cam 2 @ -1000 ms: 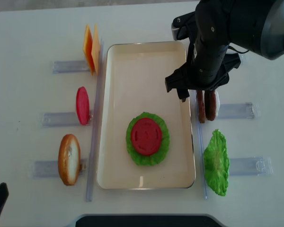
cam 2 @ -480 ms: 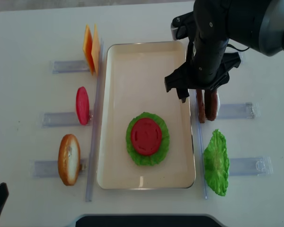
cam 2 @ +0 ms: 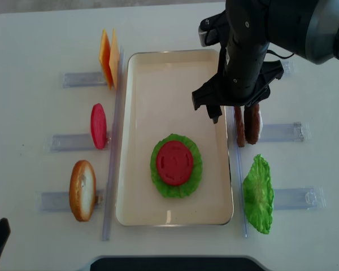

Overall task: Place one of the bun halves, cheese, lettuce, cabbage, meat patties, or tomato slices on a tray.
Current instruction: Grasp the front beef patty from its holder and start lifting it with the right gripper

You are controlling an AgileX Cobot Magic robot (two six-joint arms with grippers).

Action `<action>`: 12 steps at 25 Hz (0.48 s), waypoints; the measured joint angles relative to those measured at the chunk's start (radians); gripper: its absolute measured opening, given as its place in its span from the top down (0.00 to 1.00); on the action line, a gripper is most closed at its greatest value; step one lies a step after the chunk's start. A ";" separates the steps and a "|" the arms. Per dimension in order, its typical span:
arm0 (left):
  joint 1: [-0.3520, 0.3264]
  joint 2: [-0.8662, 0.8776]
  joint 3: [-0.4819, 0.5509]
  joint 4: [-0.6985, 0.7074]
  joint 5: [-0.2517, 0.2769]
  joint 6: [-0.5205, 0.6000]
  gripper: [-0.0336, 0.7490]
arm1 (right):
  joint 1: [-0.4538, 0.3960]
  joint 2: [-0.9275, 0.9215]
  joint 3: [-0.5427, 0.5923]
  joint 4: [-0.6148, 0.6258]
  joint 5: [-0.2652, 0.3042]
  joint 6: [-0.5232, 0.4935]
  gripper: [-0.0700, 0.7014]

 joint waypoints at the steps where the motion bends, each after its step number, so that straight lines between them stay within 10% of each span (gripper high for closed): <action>1: 0.000 0.000 0.000 0.000 0.000 0.000 0.46 | 0.000 0.000 0.000 0.011 0.007 -0.003 0.24; 12: 0.000 0.000 0.000 0.000 0.000 0.000 0.46 | 0.000 0.000 0.000 0.035 -0.009 -0.013 0.24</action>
